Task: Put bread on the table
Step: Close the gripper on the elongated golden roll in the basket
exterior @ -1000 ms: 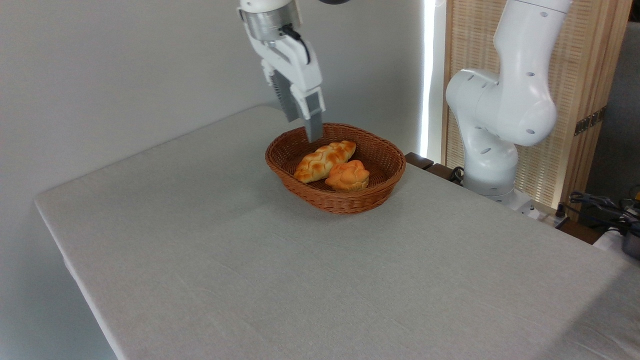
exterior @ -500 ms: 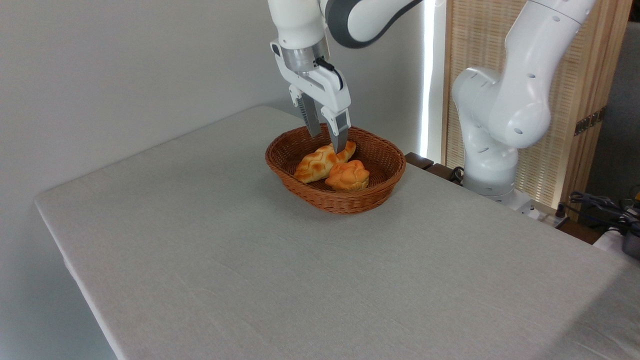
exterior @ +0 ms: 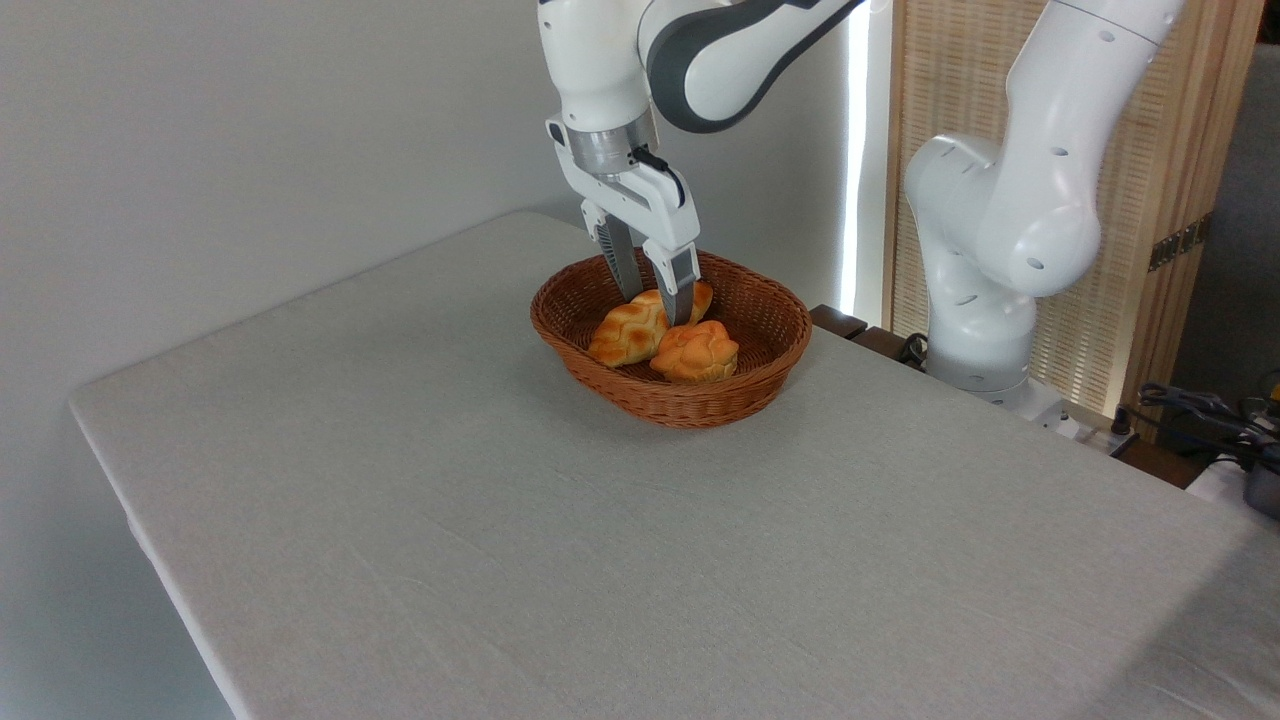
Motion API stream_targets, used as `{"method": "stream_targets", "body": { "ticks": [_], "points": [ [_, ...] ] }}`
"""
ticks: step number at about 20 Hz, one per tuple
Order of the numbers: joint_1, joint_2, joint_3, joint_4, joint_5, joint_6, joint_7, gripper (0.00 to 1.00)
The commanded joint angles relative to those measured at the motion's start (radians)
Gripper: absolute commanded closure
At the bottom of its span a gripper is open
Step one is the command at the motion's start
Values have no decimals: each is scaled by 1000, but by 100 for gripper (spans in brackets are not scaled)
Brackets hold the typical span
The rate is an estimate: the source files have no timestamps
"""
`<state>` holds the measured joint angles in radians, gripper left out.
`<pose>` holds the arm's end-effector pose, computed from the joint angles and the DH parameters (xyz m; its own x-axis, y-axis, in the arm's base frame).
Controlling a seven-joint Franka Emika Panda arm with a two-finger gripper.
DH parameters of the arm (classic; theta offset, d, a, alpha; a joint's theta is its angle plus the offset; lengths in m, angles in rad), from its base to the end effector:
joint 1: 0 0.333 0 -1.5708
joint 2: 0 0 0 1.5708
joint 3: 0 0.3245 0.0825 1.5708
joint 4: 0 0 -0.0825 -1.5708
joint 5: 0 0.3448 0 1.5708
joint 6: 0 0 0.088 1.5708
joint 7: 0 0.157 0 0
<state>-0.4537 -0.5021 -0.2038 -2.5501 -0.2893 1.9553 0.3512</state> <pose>0.2478 -0.2306 0.4053 0.6509 -0.7579 -0.0435 -0.7404 -0.6465 0.1839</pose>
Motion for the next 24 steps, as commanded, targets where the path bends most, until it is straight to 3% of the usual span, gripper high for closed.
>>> {"method": "stream_targets", "body": {
  "ticks": [1, 3, 6, 8, 24],
  "points": [
    [-5, 5, 7, -33, -2, 48, 6, 1],
    [-5, 10, 7, -38, -2, 68, 6, 15],
    [-5, 11, 7, -38, -2, 77, 9, 57],
    [-5, 11, 7, -36, -2, 77, 9, 68],
    [1, 10, 17, -27, -2, 71, 23, 75]
  ]
}}
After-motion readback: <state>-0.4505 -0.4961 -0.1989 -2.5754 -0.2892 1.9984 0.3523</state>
